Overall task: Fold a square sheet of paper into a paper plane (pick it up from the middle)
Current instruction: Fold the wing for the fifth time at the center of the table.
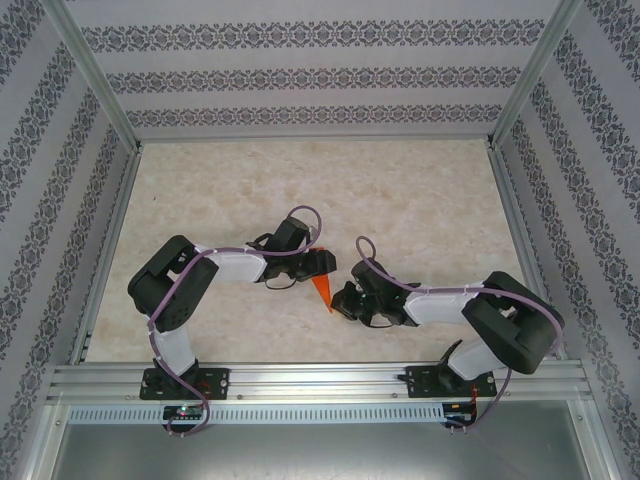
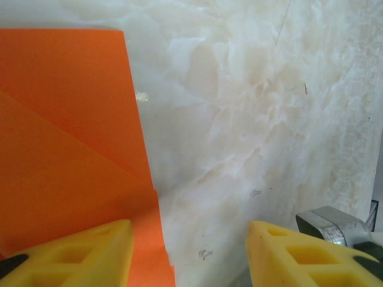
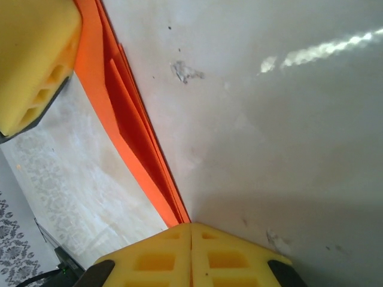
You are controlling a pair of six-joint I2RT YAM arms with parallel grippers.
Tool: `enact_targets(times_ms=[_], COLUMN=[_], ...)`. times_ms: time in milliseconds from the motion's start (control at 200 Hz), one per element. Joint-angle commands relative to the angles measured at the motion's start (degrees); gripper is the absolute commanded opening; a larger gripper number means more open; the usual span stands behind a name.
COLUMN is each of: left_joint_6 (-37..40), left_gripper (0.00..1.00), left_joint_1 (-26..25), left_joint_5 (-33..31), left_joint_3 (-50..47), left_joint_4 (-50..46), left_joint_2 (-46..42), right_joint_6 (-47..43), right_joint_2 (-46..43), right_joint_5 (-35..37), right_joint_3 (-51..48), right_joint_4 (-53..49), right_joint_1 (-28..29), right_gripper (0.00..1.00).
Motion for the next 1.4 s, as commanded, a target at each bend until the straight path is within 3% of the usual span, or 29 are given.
enact_targets(times_ms=[0, 260, 515, 924, 1144, 1399], left_joint_6=[1.3, 1.3, 1.3, 1.7, 1.8, 1.5], left_gripper=[0.54, 0.54, 0.54, 0.54, 0.54, 0.54], left_joint_1=[0.0, 0.0, -0.1, 0.0, -0.1, 0.0], left_joint_5=[-1.9, -1.5, -1.3, -1.3, -1.7, -1.2], left_joint_3=[-1.0, -1.0, -0.7, -1.0, -1.0, -1.1], left_joint_4=[-4.8, -4.6, -4.9, -5.1, -5.4, -4.8], left_joint_2=[3.9, 4.0, 4.1, 4.1, 4.1, 4.1], right_joint_6=[-1.8, -5.5, -2.9, -2.6, 0.6, -2.1], right_joint_2=[-2.4, -10.6, -1.3, 7.0, 3.8, -3.9], right_joint_5=[-0.2, 3.1, -0.2, -0.8, -1.5, -2.0], right_joint_3=[-1.2, 5.0, 7.8, 1.7, -6.1, -3.1], right_joint_4=[-9.5, -12.0, -0.9, -2.1, 0.0, -1.2], right_joint_1=[1.1, 1.1, 2.4, 2.1, 2.5, 1.6], right_gripper=[0.08, 0.1, 0.1, 0.08, 0.08, 0.11])
